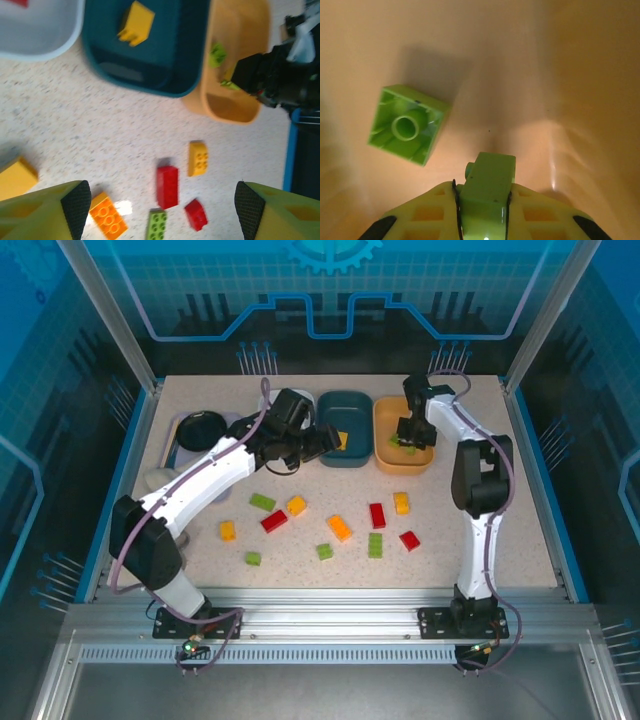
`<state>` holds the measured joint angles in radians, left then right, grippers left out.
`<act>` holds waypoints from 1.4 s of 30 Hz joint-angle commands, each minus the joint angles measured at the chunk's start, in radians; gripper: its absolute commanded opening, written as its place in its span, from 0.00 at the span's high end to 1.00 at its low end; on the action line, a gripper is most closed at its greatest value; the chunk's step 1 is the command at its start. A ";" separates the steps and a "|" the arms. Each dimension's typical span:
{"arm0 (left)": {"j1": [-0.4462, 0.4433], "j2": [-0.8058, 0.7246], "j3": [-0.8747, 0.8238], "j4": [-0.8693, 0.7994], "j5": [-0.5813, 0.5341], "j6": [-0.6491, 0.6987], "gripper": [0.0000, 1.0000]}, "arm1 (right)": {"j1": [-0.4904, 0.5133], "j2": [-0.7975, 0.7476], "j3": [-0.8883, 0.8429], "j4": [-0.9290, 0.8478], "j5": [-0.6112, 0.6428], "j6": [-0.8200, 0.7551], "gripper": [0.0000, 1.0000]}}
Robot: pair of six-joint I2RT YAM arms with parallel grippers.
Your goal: Sort the legos into containers by color
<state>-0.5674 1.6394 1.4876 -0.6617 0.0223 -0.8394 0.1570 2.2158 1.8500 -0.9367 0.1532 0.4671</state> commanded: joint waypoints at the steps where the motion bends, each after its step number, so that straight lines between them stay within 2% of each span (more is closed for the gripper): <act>1: 0.022 0.007 0.005 -0.163 -0.058 -0.021 0.21 | -0.008 0.034 0.078 -0.084 -0.026 0.004 0.69; 4: 0.050 -0.033 -0.066 -0.213 -0.085 -0.059 0.22 | 0.002 0.020 0.085 -0.076 -0.044 -0.003 0.51; 6: 0.070 -0.072 -0.112 -0.263 -0.121 -0.083 0.21 | 0.012 -0.019 0.074 -0.060 -0.058 -0.012 0.43; 9: 0.107 -0.135 -0.186 -0.351 -0.183 -0.109 0.20 | 0.040 -0.127 0.018 -0.002 -0.074 -0.023 0.39; 12: 0.171 -0.196 -0.295 -0.404 -0.200 -0.113 0.20 | 0.092 -0.300 -0.131 0.135 -0.120 -0.037 0.37; 17: 0.293 -0.246 -0.448 -0.411 -0.199 -0.058 0.18 | 0.253 -0.582 -0.441 0.434 -0.337 -0.115 0.32; 20: 0.325 -0.230 -0.494 -0.391 -0.203 -0.015 0.17 | 0.329 -0.667 -0.578 0.554 -0.549 -0.090 0.28; 22: 0.339 -0.214 -0.531 -0.350 -0.194 0.006 0.18 | 0.377 -0.695 -0.660 0.608 -0.647 -0.061 0.28; 24: 0.352 -0.208 -0.566 -0.299 -0.182 0.020 0.18 | 0.420 -0.719 -0.723 0.643 -0.685 -0.050 0.28; 29: 0.370 -0.165 -0.591 -0.240 -0.183 0.044 0.22 | 0.455 -0.732 -0.791 0.672 -0.699 -0.014 0.29; 42: 0.371 -0.091 -0.651 -0.163 -0.209 0.077 0.40 | 0.455 -0.687 -0.733 0.644 -0.684 -0.018 0.30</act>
<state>-0.2066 1.5433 0.8547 -0.8463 -0.1661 -0.7780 0.6064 1.5127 1.0885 -0.3107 -0.5068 0.4404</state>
